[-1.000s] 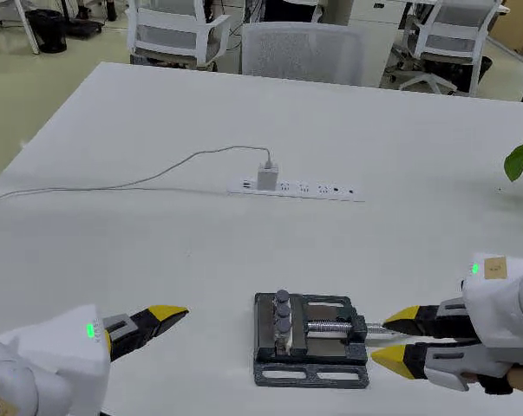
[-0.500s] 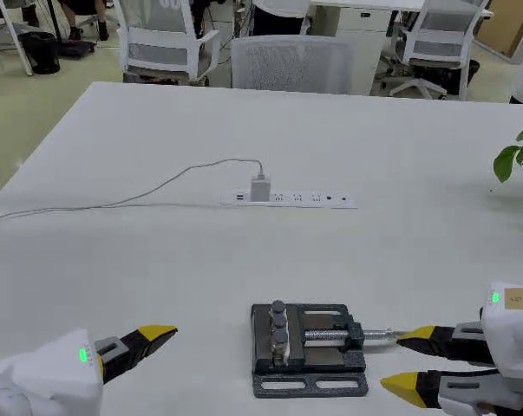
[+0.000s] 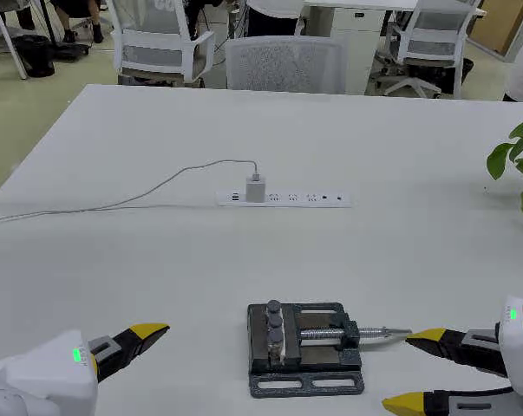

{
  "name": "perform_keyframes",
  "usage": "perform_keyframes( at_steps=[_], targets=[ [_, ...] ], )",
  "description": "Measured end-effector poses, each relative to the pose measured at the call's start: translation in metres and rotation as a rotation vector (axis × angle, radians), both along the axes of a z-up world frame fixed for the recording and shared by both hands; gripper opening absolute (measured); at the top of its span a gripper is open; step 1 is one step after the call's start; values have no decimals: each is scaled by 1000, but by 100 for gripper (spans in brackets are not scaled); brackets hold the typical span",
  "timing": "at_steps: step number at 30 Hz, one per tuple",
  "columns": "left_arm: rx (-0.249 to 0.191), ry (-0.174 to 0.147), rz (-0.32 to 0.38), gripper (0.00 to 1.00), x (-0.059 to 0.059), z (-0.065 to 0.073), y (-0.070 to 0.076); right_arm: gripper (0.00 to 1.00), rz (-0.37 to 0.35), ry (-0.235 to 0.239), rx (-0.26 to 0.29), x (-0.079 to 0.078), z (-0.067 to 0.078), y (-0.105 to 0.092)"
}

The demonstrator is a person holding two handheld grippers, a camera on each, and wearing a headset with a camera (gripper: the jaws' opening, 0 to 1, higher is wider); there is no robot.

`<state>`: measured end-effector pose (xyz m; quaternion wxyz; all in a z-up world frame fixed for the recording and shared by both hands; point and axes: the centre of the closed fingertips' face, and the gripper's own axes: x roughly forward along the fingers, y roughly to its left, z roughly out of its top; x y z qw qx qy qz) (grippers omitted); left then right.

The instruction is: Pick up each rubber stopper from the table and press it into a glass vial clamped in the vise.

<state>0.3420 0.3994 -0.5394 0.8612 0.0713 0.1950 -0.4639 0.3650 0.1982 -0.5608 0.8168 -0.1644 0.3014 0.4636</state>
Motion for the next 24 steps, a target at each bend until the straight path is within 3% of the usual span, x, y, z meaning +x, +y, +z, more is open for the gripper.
perform_keyframes(
  at_steps=[24],
  targets=[
    [-3, 1, -8, 99, 1, -5, -3, 71, 15, -17, 41, -4, 4, 2]
  ],
)
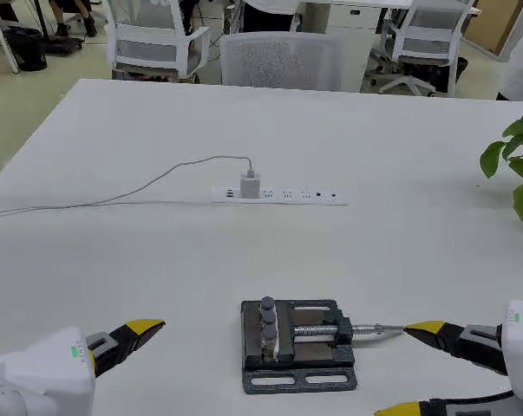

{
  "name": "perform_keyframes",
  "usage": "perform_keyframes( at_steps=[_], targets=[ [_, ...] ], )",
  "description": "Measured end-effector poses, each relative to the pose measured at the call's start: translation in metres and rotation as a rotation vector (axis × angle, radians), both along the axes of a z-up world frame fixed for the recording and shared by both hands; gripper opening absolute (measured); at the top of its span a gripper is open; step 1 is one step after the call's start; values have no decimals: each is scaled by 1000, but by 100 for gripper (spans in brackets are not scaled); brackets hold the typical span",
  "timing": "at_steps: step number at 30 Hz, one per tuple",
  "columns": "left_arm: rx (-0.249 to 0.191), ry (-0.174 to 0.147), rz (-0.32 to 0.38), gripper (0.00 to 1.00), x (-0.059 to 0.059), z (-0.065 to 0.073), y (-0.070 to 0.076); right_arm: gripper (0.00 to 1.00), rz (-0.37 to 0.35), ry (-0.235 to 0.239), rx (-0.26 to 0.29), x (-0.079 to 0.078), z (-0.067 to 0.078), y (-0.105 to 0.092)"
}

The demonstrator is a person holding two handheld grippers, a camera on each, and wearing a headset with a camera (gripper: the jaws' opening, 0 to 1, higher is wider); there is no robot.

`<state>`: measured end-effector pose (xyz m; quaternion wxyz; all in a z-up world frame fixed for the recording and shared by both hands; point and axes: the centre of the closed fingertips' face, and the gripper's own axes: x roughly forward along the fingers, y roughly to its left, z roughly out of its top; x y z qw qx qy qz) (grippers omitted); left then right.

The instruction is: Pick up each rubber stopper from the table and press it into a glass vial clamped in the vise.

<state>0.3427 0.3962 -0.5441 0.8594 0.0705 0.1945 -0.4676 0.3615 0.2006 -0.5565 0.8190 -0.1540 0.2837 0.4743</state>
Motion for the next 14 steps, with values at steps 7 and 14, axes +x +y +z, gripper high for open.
perform_keyframes(
  at_steps=[7, 14],
  targets=[
    [3, 2, -1, 99, 0, -2, 0, 73, 6, -12, 5, 1, 3, 1],
    [2, 3, -2, 99, 1, -2, 0, 73, 12, -14, 4, 1, 2, 1]
  ],
)
